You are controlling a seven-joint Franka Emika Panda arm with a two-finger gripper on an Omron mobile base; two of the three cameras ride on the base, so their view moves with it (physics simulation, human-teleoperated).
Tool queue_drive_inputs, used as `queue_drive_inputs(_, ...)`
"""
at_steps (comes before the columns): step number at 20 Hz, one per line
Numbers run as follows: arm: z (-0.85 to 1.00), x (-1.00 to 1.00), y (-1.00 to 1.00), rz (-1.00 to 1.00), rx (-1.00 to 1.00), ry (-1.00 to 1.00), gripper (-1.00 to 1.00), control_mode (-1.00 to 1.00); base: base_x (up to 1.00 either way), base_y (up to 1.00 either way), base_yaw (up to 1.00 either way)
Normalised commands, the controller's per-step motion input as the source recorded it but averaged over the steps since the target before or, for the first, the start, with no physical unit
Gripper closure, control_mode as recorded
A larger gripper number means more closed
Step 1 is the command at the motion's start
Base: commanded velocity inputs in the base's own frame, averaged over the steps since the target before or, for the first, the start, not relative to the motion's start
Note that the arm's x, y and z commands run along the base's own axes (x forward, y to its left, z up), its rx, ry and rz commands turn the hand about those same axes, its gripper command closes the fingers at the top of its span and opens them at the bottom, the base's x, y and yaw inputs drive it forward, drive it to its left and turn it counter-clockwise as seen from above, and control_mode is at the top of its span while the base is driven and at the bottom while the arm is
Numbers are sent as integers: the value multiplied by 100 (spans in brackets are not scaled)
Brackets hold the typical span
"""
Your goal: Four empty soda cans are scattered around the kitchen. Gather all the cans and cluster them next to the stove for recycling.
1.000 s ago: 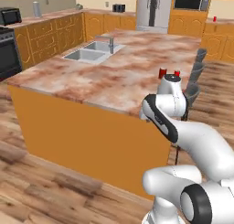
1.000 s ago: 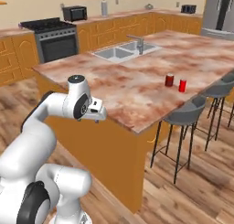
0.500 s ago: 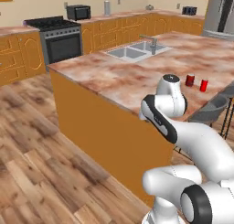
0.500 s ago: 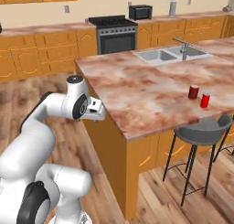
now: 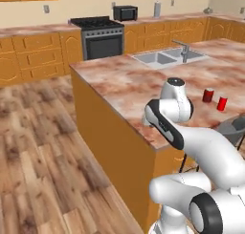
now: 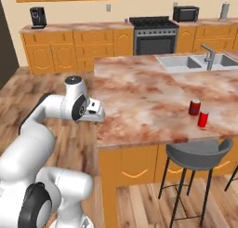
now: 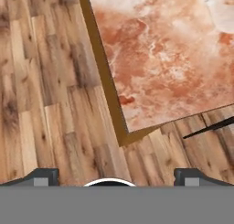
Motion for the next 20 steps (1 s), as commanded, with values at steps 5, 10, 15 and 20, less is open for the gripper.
queue_drive_inputs(5,0,0,0,0,0,0,-100,100,0,-100,33)
queue_drive_inputs(10,0,0,0,0,0,0,-100,100,0,-100,30)
queue_drive_inputs(15,0,0,0,0,0,0,-100,100,0,-100,30)
queue_drive_inputs(20,0,0,0,0,0,0,-100,100,3,-93,27)
